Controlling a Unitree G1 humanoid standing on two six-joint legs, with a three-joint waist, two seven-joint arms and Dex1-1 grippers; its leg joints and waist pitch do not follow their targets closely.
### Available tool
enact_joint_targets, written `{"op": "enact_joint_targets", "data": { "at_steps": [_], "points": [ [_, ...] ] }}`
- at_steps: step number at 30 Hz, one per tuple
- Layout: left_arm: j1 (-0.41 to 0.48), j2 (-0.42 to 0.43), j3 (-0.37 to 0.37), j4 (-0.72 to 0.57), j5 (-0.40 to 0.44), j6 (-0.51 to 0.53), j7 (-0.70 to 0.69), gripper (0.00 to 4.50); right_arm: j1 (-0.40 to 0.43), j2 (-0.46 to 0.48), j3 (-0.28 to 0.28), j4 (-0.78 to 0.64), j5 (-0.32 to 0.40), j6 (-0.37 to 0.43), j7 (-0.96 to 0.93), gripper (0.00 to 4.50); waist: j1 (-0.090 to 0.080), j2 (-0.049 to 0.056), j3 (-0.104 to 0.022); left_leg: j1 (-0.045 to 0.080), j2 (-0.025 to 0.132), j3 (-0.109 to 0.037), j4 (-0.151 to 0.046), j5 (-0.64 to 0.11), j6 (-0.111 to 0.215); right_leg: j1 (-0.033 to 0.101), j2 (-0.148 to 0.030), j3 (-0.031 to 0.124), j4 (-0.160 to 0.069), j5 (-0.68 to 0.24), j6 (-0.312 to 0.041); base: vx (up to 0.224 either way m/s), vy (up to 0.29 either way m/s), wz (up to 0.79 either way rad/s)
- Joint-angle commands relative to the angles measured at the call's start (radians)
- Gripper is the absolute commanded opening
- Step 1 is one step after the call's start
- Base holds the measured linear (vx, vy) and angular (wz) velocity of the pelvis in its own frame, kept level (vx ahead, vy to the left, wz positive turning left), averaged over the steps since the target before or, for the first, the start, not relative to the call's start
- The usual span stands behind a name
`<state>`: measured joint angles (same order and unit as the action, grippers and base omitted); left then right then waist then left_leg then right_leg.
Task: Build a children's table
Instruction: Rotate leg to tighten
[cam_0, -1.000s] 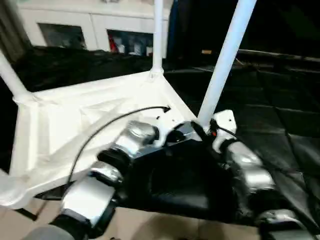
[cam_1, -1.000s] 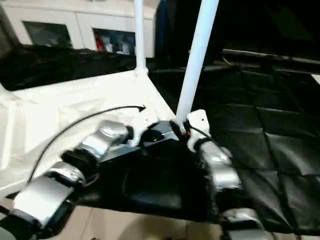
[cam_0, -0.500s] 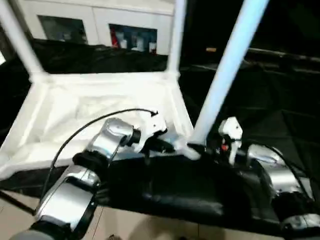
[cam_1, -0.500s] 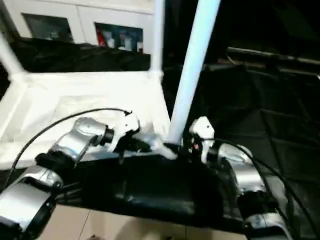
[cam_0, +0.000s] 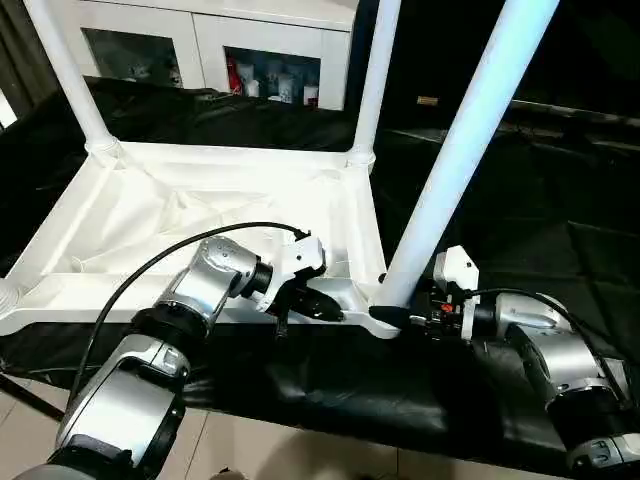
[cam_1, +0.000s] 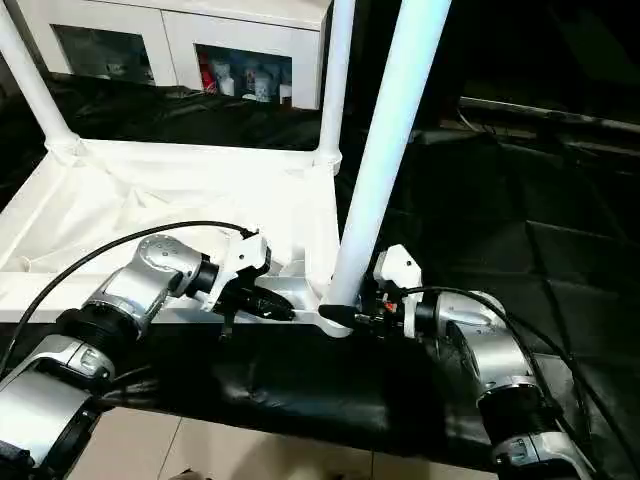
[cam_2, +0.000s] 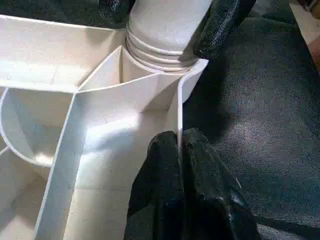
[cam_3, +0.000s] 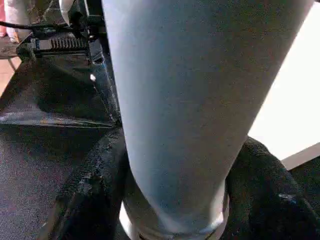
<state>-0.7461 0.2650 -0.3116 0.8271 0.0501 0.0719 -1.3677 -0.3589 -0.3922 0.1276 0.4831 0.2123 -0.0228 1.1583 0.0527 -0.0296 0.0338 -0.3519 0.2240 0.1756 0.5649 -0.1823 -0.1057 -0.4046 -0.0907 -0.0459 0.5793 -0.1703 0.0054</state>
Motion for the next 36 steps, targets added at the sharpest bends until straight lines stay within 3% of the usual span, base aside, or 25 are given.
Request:
{"op": "enact_joint_targets", "data": {
  "at_steps": [1,4,5,7,8,10,13,14,16,17,22,25,27,28,30,36],
  "points": [
    [0.005,-0.007,-0.004,-0.014,-0.004,0.009,0.013,0.0,0.019,0.008,0.03,0.019,-0.007,0.02,0.018,2.44,0.0,-0.003,-0.054,-0.001,0.002,0.015,-0.057,-0.195,0.098,0.055,-0.03,0.022,-0.047,-0.111,-0.274,0.0,0.0,0.0],
    [-0.012,-0.041,0.019,0.03,0.01,-0.003,0.131,0.0,0.02,0.041,0.009,0.056,-0.023,0.026,-0.073,2.44,-0.003,-0.003,-0.052,0.0,0.001,0.015,-0.058,-0.214,0.088,0.052,-0.03,0.022,-0.052,-0.141,-0.269,0.0,0.0,0.0],
    [-0.023,-0.059,0.028,0.053,0.018,-0.005,0.19,0.0,0.02,0.058,-0.007,0.068,-0.03,0.033,-0.133,2.44,-0.006,-0.008,-0.05,-0.001,0.0,0.015,-0.061,-0.237,0.079,0.051,-0.029,0.022,-0.057,-0.193,-0.254,0.0,0.0,0.0],
    [-0.04,-0.087,0.034,0.084,0.033,-0.004,0.272,0.0,0.017,0.094,-0.034,0.093,-0.048,0.05,-0.26,2.44,-0.008,-0.005,-0.046,0.008,-0.002,0.015,-0.063,-0.278,0.053,0.042,-0.03,0.023,-0.069,-0.298,-0.221,0.0,0.0,0.0],
    [-0.045,-0.095,0.035,0.091,0.036,-0.005,0.293,0.0,0.016,0.106,-0.041,0.1,-0.053,0.056,-0.297,2.44,-0.008,-0.006,-0.047,0.006,-0.003,0.012,-0.064,-0.285,0.042,0.045,-0.032,0.023,-0.073,-0.342,-0.2,0.0,0.0,0.0],
    [-0.07,-0.143,0.051,0.133,0.045,0.009,0.421,0.0,0.0,0.16,-0.07,0.151,-0.072,0.053,-0.45,2.44,-0.014,0.0,-0.046,0.004,-0.004,0.01,-0.067,-0.293,0.031,0.04,-0.03,0.023,-0.076,-0.358,-0.18,0.0,0.0,0.0],
    [-0.098,-0.197,0.06,0.178,0.058,0.027,0.557,0.0,-0.036,0.224,-0.11,0.202,-0.076,0.077,-0.624,2.44,-0.023,-0.002,-0.046,0.004,-0.007,0.007,-0.067,-0.329,0.023,0.038,-0.028,0.02,-0.084,-0.415,-0.156,0.0,0.0,0.0],
    [-0.098,-0.197,0.06,0.178,0.058,0.027,0.557,0.0,-0.036,0.224,-0.11,0.202,-0.076,0.077,-0.624,2.44,-0.026,0.001,-0.046,0.004,-0.007,0.006,-0.068,-0.333,0.021,0.036,-0.027,0.02,-0.085,-0.412,-0.155,0.0,0.0,0.0],
    [-0.13,-0.268,0.065,0.222,0.074,0.029,0.691,0.0,-0.083,0.293,-0.115,0.255,-0.123,0.081,-0.802,2.44,-0.026,0.013,-0.046,0.001,-0.008,0.004,-0.069,-0.329,0.015,0.037,-0.027,0.02,-0.082,-0.395,-0.155,0.0,0.0,0.0],
    [-0.141,-0.289,0.063,0.234,0.08,0.023,0.716,0.0,-0.093,0.307,-0.094,0.264,-0.159,0.056,-0.834,2.44,-0.03,0.009,-0.047,0.002,-0.009,0.006,-0.068,-0.328,0.011,0.035,-0.025,0.021,-0.084,-0.388,-0.154,0.0,0.0,0.0],
    [-0.149,-0.307,0.065,0.236,0.068,-0.006,0.688,0.0,-0.102,0.33,-0.089,0.263,-0.155,-0.007,-0.815,2.44,-0.025,0.01,-0.051,-0.003,-0.01,0.006,-0.066,-0.306,0.044,0.043,-0.026,0.02,-0.079,-0.3,-0.173,0.0,0.0,0.0],
    [-0.145,-0.283,0.059,0.235,0.067,-0.01,0.638,0.0,-0.107,0.318,-0.093,0.26,-0.143,-0.032,-0.777,2.91,-0.024,0.008,-0.051,-0.003,-0.01,0.008,-0.066,-0.296,0.055,0.044,-0.028,0.02,-0.079,-0.297,-0.182,0.0,0.0,0.0],
    [-0.143,-0.274,0.061,0.233,0.062,-0.007,0.617,0.0,-0.106,0.306,-0.091,0.255,-0.145,-0.045,-0.762,2.96,-0.026,0.01,-0.051,-0.007,-0.01,0.006,-0.067,-0.291,0.057,0.047,-0.028,0.02,-0.078,-0.302,-0.18,0.0,0.0,0.0],
    [-0.143,-0.265,0.061,0.238,0.064,-0.011,0.601,0.0,-0.107,0.297,-0.09,0.253,-0.146,-0.059,-0.744,3.17,-0.026,0.003,-0.051,-0.007,-0.009,0.007,-0.066,-0.285,0.06,0.047,-0.028,0.02,-0.079,-0.302,-0.18,0.0,0.0,0.0],
    [-0.138,-0.249,0.058,0.239,0.067,-0.019,0.558,0.0,-0.104,0.281,-0.09,0.243,-0.138,-0.067,-0.69,3.17,-0.026,0.003,-0.051,-0.01,-0.01,0.006,-0.066,-0.272,0.069,0.049,-0.03,0.02,-0.075,-0.293,-0.186,0.0,0.0,0.0],
    [-0.103,-0.172,0.029,0.198,0.059,-0.039,0.35,0.0,-0.062,0.174,-0.046,0.157,-0.091,-0.055,-0.403,3.17,-0.025,-0.001,-0.055,-0.01,-0.004,0.01,-0.058,-0.198,0.119,0.057,-0.03,0.02,-0.059,-0.134,-0.246,0.0,0.0,0.0]
  ]
}}
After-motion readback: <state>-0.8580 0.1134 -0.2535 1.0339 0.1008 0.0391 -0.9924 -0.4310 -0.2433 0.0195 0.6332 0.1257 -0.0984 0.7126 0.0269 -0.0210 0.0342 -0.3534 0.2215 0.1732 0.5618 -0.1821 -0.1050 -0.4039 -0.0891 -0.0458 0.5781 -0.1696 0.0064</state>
